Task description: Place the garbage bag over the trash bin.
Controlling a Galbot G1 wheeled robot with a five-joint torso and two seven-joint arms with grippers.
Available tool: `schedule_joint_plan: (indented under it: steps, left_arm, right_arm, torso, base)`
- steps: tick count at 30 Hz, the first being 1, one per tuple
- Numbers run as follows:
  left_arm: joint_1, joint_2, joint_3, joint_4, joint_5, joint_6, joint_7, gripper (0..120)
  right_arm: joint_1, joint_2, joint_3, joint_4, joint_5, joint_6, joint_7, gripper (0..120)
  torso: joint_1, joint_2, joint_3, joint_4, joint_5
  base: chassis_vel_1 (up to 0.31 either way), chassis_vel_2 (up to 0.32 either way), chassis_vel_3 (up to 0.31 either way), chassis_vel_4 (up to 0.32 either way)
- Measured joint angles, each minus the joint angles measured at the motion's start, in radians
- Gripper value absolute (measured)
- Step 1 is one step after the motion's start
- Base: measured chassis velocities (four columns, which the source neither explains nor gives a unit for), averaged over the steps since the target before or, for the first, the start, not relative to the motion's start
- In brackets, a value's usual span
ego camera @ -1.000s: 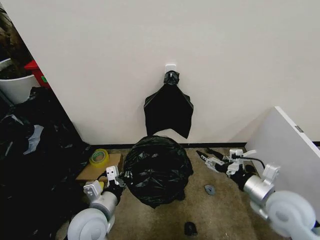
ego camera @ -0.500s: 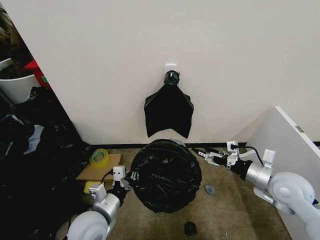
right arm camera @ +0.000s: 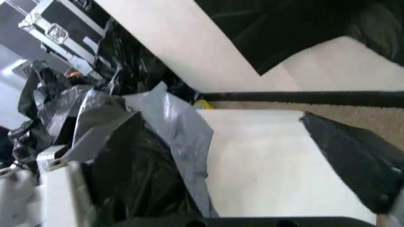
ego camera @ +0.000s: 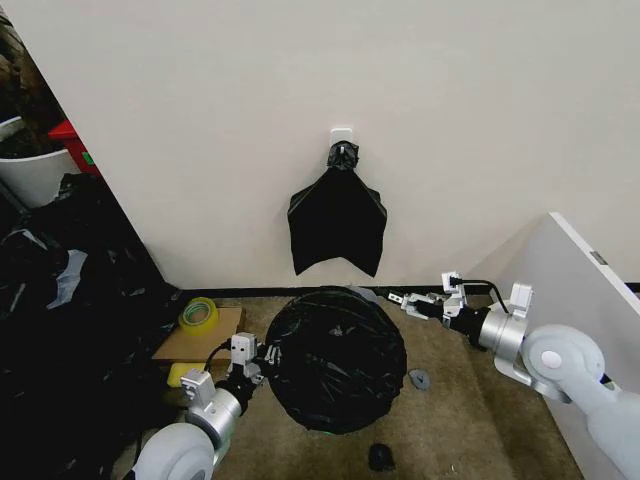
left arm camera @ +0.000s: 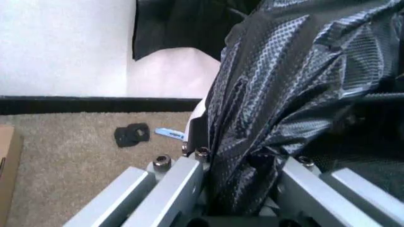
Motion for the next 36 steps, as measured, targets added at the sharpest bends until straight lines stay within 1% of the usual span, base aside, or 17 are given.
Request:
schedule_joint_plan:
  steps: [1,4,5,7,8,11,12,14,15,18,19,20,24,25,27,35,36]
  left_arm:
    - [0.0,0.0,0.0,0.0,0.0,0.0,0.0,0]
    - [0.001,-0.002,0.001,-0.002,-0.012,0.004,-0.01,0]
    - [0.001,-0.002,0.001,-0.002,-0.012,0.004,-0.01,0]
    - [0.004,-0.003,0.002,-0.006,-0.013,0.005,-0.011,0]
    - [0.004,-0.003,0.002,-0.006,-0.013,0.005,-0.011,0]
    - [0.007,-0.002,0.003,-0.012,-0.007,0.016,-0.017,0]
    - [0.007,-0.002,0.003,-0.012,-0.007,0.016,-0.017,0]
    - [0.007,-0.003,0.004,-0.011,0.0,0.023,-0.026,0]
    - [0.007,-0.003,0.004,-0.011,0.0,0.023,-0.026,0]
    - [0.005,-0.009,0.006,-0.007,0.006,0.024,-0.033,0]
    - [0.005,-0.01,0.006,-0.007,0.006,0.024,-0.034,0]
    - [0.005,-0.01,0.006,-0.007,0.006,0.024,-0.034,0]
    - [0.001,-0.014,0.007,-0.007,0.006,0.024,-0.037,0]
    - [0.001,-0.014,0.007,-0.007,0.006,0.024,-0.037,0]
    - [0.002,-0.014,0.007,-0.009,0.005,0.024,-0.036,0]
    - [0.01,-0.013,0.008,-0.022,0.007,0.024,-0.025,0]
    - [0.014,-0.013,0.008,-0.027,0.013,0.023,-0.022,0]
  right_arm:
    - [0.0,0.0,0.0,0.0,0.0,0.0,0.0,93]
    - [0.012,-0.002,-0.025,-0.004,-0.017,-0.008,-0.016,79]
    - [0.012,-0.002,-0.025,-0.004,-0.017,-0.008,-0.016,79]
    - [0.029,0.001,-0.045,-0.005,-0.021,-0.014,-0.021,68]
    - [0.029,0.001,-0.045,-0.005,-0.021,-0.014,-0.021,68]
    - [0.05,0.006,-0.07,-0.006,-0.024,-0.017,-0.026,53]
    - [0.05,0.006,-0.07,-0.006,-0.024,-0.017,-0.026,53]
    - [0.058,0.01,-0.08,-0.006,-0.026,-0.017,-0.028,45]
    - [0.058,0.01,-0.08,-0.006,-0.026,-0.017,-0.028,45]
    - [0.059,0.013,-0.086,-0.001,-0.033,-0.017,-0.03,28]
    - [0.059,0.013,-0.087,0.0,-0.034,-0.017,-0.031,25]
    - [0.059,0.013,-0.087,0.0,-0.034,-0.017,-0.031,25]
    - [0.058,0.013,-0.087,0.001,-0.042,-0.014,-0.033,7]
    - [0.058,0.013,-0.087,0.001,-0.042,-0.014,-0.033,7]
    - [0.059,0.015,-0.088,0.0,-0.046,-0.01,-0.033,0]
    - [0.089,0.035,-0.125,-0.022,-0.093,0.017,-0.001,0]
    - [0.102,0.042,-0.146,-0.039,-0.125,0.027,0.011,0]
  torso:
    - [0.0,0.0,0.0,0.0,0.0]
    - [0.0,0.0,0.0,0.0,0.0]
    - [0.0,0.0,0.0,0.0,0.0]
    - [0.0,0.0,0.0,0.0,0.0]
    - [0.0,0.0,0.0,0.0,0.0]
    - [0.0,0.0,0.0,0.0,0.0]
    - [0.0,0.0,0.0,0.0,0.0]
    - [0.0,0.0,0.0,0.0001,0.0]
    - [0.0,0.0,0.0,0.0001,0.0]
    - [0.0,0.0,0.0,0.0,0.0]
    - [0.0,0.0,0.0,0.0001,0.0]
    - [0.0,0.0,0.0,0.0001,0.0]
    - [0.0,0.0,0.0,0.0,0.0]
    - [0.0,0.0,0.0,0.0,0.0]
    - [0.0,0.0,0.0,0.0,0.0]
    - [0.0,0.0,0.0,0.0,-0.0001]
    - [0.0,0.0,0.0,0.0,0.0]
  base:
    - [0.0,0.0,0.0,0.0]
    - [0.0,0.0,0.0,0.0]
    - [0.0,0.0,0.0,0.0]
    - [0.0,0.0,0.0,0.0]
    - [0.0,0.0,0.0,0.0]
    - [0.0,0.0,0.0,0.0]
    - [0.0,0.0,0.0,0.0]
    - [0.0,0.0,0.0,0.0]
    - [0.0,0.0,0.0,0.0]
    - [0.0,0.0,0.0,0.0]
    - [0.0,0.0,0.0,0.0]
    - [0.0,0.0,0.0,0.0]
    - [0.0,0.0,0.0,0.0]
    - [0.0,0.0,0.0,0.0]
    - [0.0,0.0,0.0,0.0]
    - [0.0,0.0,0.0,0.0]
    - [0.0,0.0,0.0,0.0]
